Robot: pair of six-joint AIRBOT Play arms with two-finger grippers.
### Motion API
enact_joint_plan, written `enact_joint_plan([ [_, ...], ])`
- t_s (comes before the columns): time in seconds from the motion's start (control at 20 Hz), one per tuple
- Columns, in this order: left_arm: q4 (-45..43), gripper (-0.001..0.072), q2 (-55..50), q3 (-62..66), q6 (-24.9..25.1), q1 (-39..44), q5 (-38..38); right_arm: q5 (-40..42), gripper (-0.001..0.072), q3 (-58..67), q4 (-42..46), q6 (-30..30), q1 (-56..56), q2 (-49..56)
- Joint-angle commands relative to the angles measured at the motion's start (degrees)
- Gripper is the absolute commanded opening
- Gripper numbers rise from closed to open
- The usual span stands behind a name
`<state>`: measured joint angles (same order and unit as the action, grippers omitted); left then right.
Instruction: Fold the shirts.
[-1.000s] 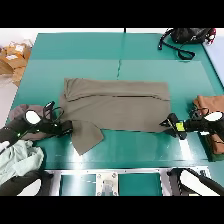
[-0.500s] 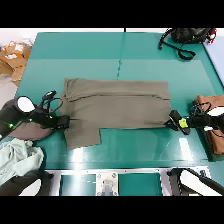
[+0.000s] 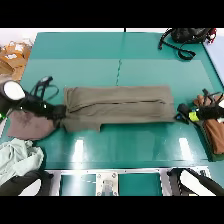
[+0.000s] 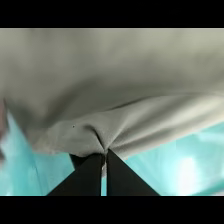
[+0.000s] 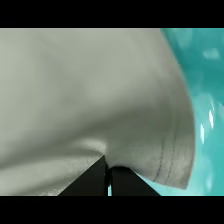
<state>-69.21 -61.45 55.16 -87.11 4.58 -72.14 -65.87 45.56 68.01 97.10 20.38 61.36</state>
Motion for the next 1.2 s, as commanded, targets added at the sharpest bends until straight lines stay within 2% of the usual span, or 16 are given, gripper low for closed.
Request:
enact_joint_plan([
  [0.0,0.17,0.0029,-8.52,11.58,0.76,-0.04,2.60,5.20,0.0016,9.22,-2.95,0.24,-5.05,6.03],
  [0.25,1.27,0.0029,-25.03,25.83,2.10,-0.04,3.96,6.60,0.0017,23.04,-5.16,0.37,-6.97,22.64],
  [0.5,3.72,0.0030,-38.66,36.65,2.08,-0.04,9.66,8.90,0.0017,31.82,-8.04,0.37,-8.26,36.83],
  [0.65,4.07,0.0032,-42.69,39.47,2.12,-0.04,15.17,11.19,0.0020,36.59,-9.55,0.39,-8.28,42.29],
  [0.7,4.00,0.0187,-42.80,39.47,2.12,-0.04,18.29,11.74,0.0113,38.16,-9.53,0.39,-8.02,43.15],
  [0.75,4.02,0.0524,-42.73,39.89,2.01,-0.04,21.38,11.89,0.0285,39.89,-9.53,0.39,-7.39,43.45],
  [0.8,3.89,0.0604,-42.64,40.70,1.57,-0.15,23.80,11.80,0.0355,41.59,-9.51,0.22,-6.56,43.43],
  [0.9,3.67,0.0606,-42.60,43.43,0.48,-0.90,25.81,7.91,0.0372,45.77,-9.49,-3.21,-4.09,43.43],
  [0.95,3.72,0.0606,-42.60,44.94,-0.90,-1.49,24.70,4.26,0.0426,47.36,-9.22,-6.21,-2.34,43.43],
  [1.0,3.72,0.0606,-42.60,46.51,-2.05,-2.23,22.03,0.98,0.0499,48.09,-9.05,-8.26,-0.66,43.43],
  [1.15,3.82,0.0606,-42.60,48.76,-1.88,-2.60,11.34,-7.58,0.0548,47.80,-8.92,-14.69,4.22,43.95],
])
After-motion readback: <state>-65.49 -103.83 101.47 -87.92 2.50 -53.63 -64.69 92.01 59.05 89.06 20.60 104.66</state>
